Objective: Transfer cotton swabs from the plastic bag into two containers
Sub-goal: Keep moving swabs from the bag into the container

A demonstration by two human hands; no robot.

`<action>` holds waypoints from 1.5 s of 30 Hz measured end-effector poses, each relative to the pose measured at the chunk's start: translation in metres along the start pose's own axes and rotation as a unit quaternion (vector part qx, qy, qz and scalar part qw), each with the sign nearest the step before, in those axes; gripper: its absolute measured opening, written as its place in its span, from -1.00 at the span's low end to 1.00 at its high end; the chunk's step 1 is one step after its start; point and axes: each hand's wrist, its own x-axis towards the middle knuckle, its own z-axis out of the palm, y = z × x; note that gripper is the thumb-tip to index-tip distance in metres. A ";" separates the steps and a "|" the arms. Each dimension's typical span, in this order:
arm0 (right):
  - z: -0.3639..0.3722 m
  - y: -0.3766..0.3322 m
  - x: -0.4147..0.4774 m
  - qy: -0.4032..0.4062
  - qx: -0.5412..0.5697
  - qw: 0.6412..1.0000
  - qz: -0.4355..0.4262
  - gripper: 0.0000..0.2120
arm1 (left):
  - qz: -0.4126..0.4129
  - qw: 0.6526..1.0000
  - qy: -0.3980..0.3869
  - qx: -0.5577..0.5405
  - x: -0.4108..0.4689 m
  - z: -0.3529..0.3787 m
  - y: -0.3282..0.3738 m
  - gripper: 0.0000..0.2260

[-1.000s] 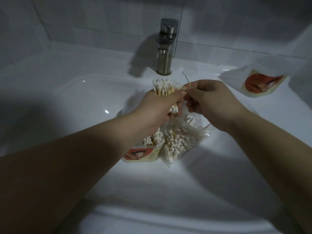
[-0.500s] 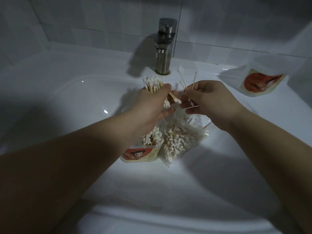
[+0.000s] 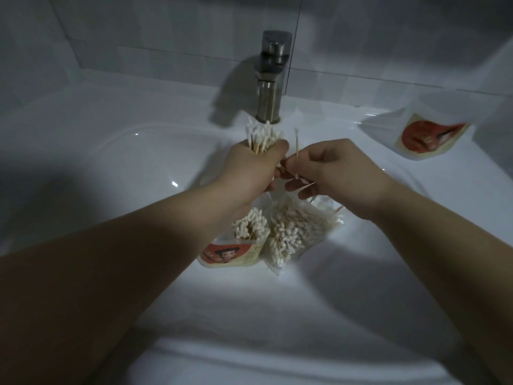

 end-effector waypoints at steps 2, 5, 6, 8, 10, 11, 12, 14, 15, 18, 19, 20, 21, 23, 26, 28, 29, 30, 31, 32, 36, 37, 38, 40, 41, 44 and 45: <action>-0.002 0.001 0.001 0.004 0.009 1.000 0.011 -0.87 | 0.005 0.999 0.030 0.017 0.002 0.000 0.000 -0.80; -0.004 0.003 0.003 0.031 0.011 0.999 0.011 -0.87 | -0.005 0.999 0.045 0.004 0.005 -0.002 0.004 -0.77; -0.005 0.003 0.003 0.031 0.020 0.999 0.008 -0.85 | -0.012 0.999 0.035 -0.007 0.005 -0.002 0.005 -0.77; -0.006 0.004 0.002 0.020 0.014 1.000 -0.011 -0.83 | -0.022 1.000 0.010 0.009 0.002 -0.002 0.005 -0.69; -0.007 0.001 0.000 0.002 -0.022 0.999 -0.044 -0.89 | -0.023 0.999 -0.009 0.048 -0.001 0.000 0.002 -0.57; -0.006 -0.001 -0.001 -0.008 -0.032 0.998 -0.059 -0.91 | -0.025 0.998 -0.016 0.053 -0.002 0.001 0.002 -0.56; -0.005 -0.001 -0.001 -0.014 -0.033 0.997 -0.065 -0.82 | -0.031 0.998 -0.022 0.045 -0.003 0.001 0.003 -0.57; -0.004 0.000 0.000 -0.013 -0.020 0.999 -0.049 -0.49 | -0.057 0.998 -0.035 0.013 -0.004 0.000 0.005 -0.63; -0.003 0.000 0.000 -0.013 -0.017 0.999 -0.042 -0.39 | -0.070 0.997 -0.040 -0.003 -0.004 0.000 0.006 -0.68; 0.000 -0.001 -0.002 -0.023 -0.010 0.999 -0.040 -0.32 | -0.086 0.995 -0.040 -0.024 -0.004 0.001 0.007 -0.78; 0.000 -0.002 -0.002 -0.024 0.006 0.999 -0.041 -0.32 | -0.083 0.996 -0.039 -0.021 -0.004 0.001 0.007 -0.79; 0.000 -0.003 -0.002 -0.025 0.022 0.999 -0.042 -0.30 | -0.079 0.996 -0.040 -0.018 -0.004 0.001 0.008 -0.81; 0.000 -0.003 -0.002 -0.027 0.033 0.998 -0.042 -0.29 | -0.074 0.996 -0.044 -0.017 -0.005 0.002 0.008 -0.83; 0.001 -0.003 -0.003 -0.025 0.024 0.998 -0.044 -0.28 | -0.062 0.997 -0.051 -0.018 -0.006 0.001 0.008 -0.80; 0.003 -0.004 -0.003 0.010 -0.026 0.999 -0.032 -0.43 | -0.040 0.998 -0.028 -0.038 -0.005 0.001 0.008 -0.69; 0.003 -0.006 -0.002 0.006 -0.040 0.999 -0.010 -0.54 | -0.037 0.997 0.011 -0.066 -0.003 0.002 0.010 -0.68; 0.002 -0.005 -0.003 -0.015 -0.047 0.999 0.000 -0.56 | -0.038 0.995 0.021 -0.087 -0.002 0.002 0.012 -0.68; 0.001 -0.005 -0.003 -0.045 -0.060 0.997 0.009 -0.54 | -0.037 0.993 0.021 -0.111 -0.002 0.002 0.012 -0.68; 0.002 -0.004 -0.005 -0.077 -0.074 0.994 0.014 -0.54 | -0.033 0.991 0.015 -0.129 -0.002 0.003 0.012 -0.66; 0.005 -0.004 -0.006 -0.103 -0.080 0.991 0.014 -0.56 | -0.031 0.990 0.009 -0.140 -0.002 0.003 0.011 -0.63; 0.013 -0.002 -0.007 -0.137 -0.063 0.988 0.002 -0.76 | -0.033 0.992 0.006 -0.125 -0.003 0.005 0.008 -0.59; 0.013 -0.002 -0.006 -0.134 -0.077 0.988 -0.002 -0.76 | -0.032 0.991 0.010 -0.132 -0.003 0.006 0.008 -0.61; 0.012 -0.001 -0.005 -0.132 -0.094 0.987 -0.004 -0.74 | -0.030 0.989 0.020 -0.143 -0.004 0.006 0.010 -0.64; 0.007 -0.002 -0.006 -0.130 -0.116 0.985 -0.007 -0.71 | -0.016 0.988 0.058 -0.142 -0.004 0.004 0.012 -0.68; 0.005 -0.003 -0.007 -0.129 -0.119 0.984 -0.008 -0.70 | -0.005 0.990 0.083 -0.116 -0.003 0.002 0.012 -0.68; 0.000 -0.006 -0.006 -0.096 -0.109 0.989 -0.013 -0.67 | 0.034 0.992 0.123 -0.019 -0.003 -0.003 0.014 -0.67; -0.001 -0.006 -0.005 -0.079 -0.100 0.992 -0.015 -0.67 | 0.042 0.993 0.114 0.000 -0.005 -0.003 0.015 -0.67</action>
